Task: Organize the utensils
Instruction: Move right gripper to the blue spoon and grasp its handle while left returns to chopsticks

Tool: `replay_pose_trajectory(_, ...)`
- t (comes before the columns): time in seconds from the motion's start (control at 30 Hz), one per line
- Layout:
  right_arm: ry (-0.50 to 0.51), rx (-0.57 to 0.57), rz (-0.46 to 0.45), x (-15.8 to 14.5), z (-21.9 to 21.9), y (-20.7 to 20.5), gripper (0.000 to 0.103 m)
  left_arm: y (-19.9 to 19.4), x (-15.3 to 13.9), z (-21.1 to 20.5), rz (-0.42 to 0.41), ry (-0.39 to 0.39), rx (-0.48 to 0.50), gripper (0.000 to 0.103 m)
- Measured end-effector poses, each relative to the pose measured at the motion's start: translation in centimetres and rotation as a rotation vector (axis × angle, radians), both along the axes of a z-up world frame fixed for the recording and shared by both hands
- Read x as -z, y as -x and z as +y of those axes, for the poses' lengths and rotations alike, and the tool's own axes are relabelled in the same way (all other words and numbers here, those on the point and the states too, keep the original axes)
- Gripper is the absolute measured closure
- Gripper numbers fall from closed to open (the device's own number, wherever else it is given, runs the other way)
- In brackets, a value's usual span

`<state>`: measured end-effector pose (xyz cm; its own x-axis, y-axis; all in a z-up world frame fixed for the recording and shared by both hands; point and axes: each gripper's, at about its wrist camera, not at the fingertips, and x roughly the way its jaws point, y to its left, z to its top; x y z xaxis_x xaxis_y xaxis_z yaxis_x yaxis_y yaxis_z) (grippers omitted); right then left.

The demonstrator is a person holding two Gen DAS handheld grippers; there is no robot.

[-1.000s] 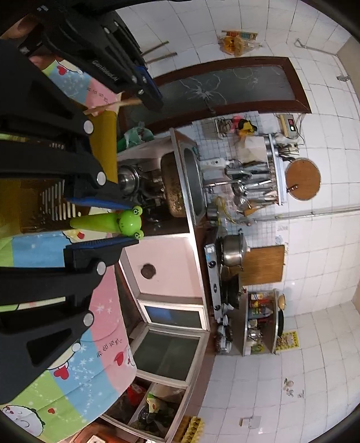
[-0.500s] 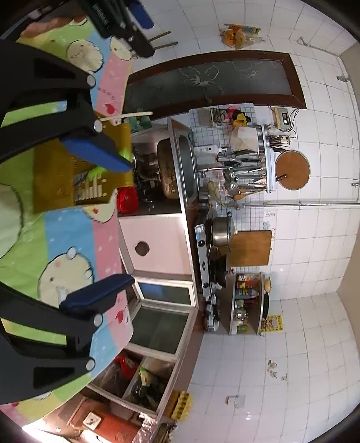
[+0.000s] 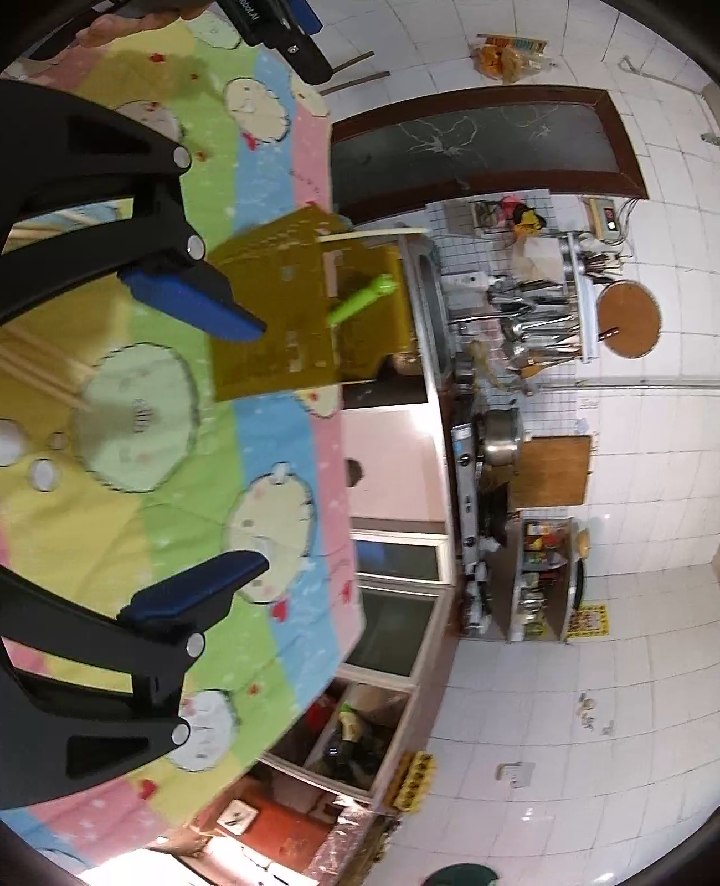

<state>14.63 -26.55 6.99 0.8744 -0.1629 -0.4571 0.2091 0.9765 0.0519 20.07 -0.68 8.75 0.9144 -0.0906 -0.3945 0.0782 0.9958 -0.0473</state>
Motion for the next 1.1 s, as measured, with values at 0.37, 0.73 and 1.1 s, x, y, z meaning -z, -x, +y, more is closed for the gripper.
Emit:
replay_pose_trajectory(0.37,-0.021,0.029,0.129,5.9,0.0,2.4,0.026,1.3,7.2,-0.5,0.195,-0.009,0.052,0.005)
replay_pose_trajectory(0.73,-0.054,0.086,0.251,9.9,0.1,3.6,0.026,1.6,11.8,-1.8,0.355,-0.031,0.112,0.005)
replay_pose_trajectory(1.1,-0.088,0.149,0.339,11.5,-0.3,4.4,0.026,1.3,13.6,-3.0,0.467,-0.094,0.136,0.005)
